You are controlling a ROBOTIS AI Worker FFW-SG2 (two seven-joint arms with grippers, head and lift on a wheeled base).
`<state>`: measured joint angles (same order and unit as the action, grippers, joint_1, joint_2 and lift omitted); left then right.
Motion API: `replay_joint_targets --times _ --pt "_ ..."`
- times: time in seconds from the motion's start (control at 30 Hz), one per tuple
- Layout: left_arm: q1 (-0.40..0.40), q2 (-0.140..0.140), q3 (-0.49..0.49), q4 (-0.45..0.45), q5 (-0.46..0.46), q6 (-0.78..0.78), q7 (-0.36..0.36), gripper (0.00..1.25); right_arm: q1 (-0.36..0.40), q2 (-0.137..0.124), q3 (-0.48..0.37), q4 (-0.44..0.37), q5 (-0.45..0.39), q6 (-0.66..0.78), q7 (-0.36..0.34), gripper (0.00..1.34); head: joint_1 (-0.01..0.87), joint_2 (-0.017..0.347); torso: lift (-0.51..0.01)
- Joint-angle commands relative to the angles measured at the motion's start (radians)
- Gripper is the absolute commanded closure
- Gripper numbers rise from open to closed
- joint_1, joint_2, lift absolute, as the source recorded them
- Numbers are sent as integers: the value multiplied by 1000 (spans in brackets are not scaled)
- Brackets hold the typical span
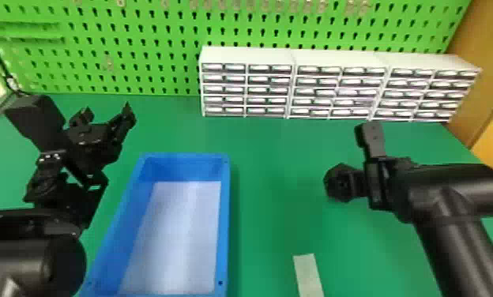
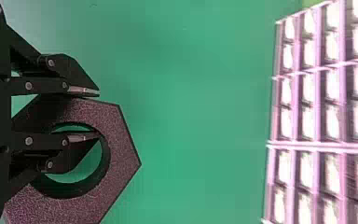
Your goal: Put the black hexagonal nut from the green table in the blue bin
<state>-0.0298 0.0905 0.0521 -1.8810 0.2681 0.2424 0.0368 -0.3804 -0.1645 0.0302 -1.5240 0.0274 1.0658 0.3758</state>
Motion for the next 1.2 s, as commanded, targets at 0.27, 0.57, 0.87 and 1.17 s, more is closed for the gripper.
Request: replay_joint_targets --times 0.27,0.57,0.87,1.17 --pt "4 0 5 -1 0 0 0 433 107 5 -197 -150 -24 -339 -8 952 692 8 -97" --pt "8 0 9 -1 0 0 0 433 172 39 -245 -225 -119 -647 -84 952 692 8 -97" --pt "8 0 8 -1 0 0 0 433 178 -30 -85 -269 -230 -836 -143 952 692 8 -97" --pt "10 0 8 -1 0 0 0 433 133 -115 117 -295 -319 -882 -144 952 692 8 -97"
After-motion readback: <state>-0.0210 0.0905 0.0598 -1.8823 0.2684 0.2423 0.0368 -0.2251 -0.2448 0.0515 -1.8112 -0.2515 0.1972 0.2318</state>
